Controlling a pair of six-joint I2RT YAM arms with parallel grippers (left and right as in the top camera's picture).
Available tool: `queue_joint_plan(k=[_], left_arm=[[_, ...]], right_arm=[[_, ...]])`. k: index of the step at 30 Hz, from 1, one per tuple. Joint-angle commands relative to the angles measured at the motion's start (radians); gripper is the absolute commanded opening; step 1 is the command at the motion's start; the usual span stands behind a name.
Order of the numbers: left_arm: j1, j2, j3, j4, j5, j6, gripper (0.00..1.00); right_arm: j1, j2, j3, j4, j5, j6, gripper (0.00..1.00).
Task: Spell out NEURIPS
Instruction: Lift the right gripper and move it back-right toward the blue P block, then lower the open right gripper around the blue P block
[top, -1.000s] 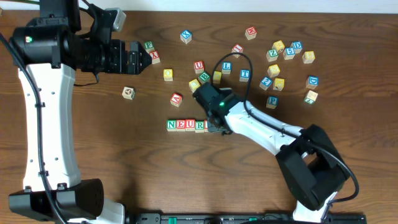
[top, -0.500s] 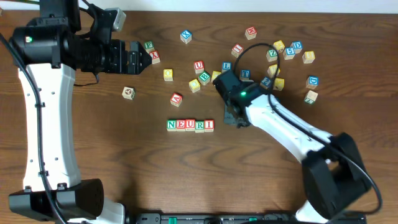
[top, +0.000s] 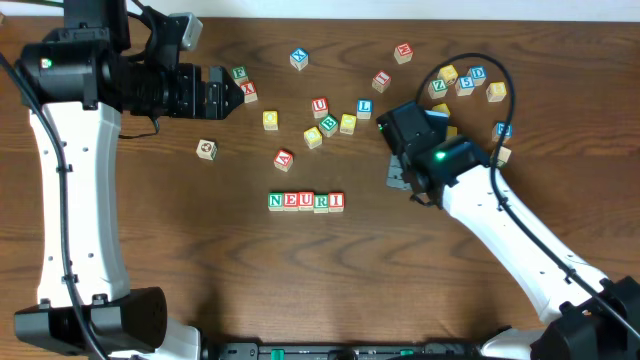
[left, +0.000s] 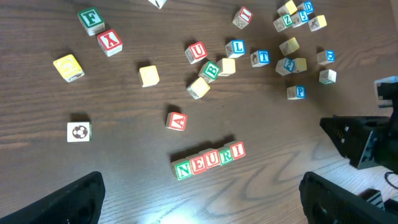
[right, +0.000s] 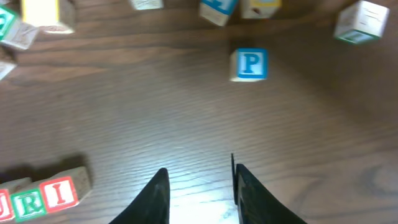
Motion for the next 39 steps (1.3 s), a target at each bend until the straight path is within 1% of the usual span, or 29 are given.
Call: queue_joint_plan(k=[1,3,6,7,9,14,19,25,29,39], left_arm=[[0.003,-0.008,0.016,-0.003,0.009,0.014,0.98],[0.003,-0.008,0.016,-0.003,0.009,0.014,0.98],[0.003,-0.008,0.016,-0.003,0.009,0.014,0.98],[0.003,-0.008,0.016,-0.003,0.009,0.014,0.98],[0.003,-0.008,0.016,-0.003,0.009,0.014,0.98],[0.003,-0.008,0.016,-0.003,0.009,0.014,0.98],[0.003,-0.008,0.016,-0.003,0.009,0.014,0.98],[0.003,-0.008,0.016,-0.003,0.009,0.014,0.98],[0.003,-0.008,0.016,-0.003,0.009,0.014,0.98],[0.003,-0.008,0.016,-0.003,0.009,0.014,0.98]], right_arm=[[-0.039,-0.021,-0.003,-0.039,0.032,0.077,0.38],[-0.053,-0.021,-0.003,-0.057,0.032,0.1,0.56],[-0.077,-0.021,-0.003,-0.07,0.027,0.108,0.59],[-0.087,-0.021,-0.003,-0.073,0.024,0.108,0.62],[-0.108,-0.021,-0.003,-0.081,0.024,0.108,0.72],[-0.159,-0.021,-0.003,-0.097,0.025,0.108,0.73],[-0.187,-0.021,-0.003,-0.09,0.051,0.108,0.78],[-0.218,-0.017,-0.009,-0.088,0.051,0.107,0.8],[-0.219,-0.013,-0.047,-0.042,0.051,0.107,0.82],[-0.233,0.016,-0.161,0.058,0.051,0.107,0.82]])
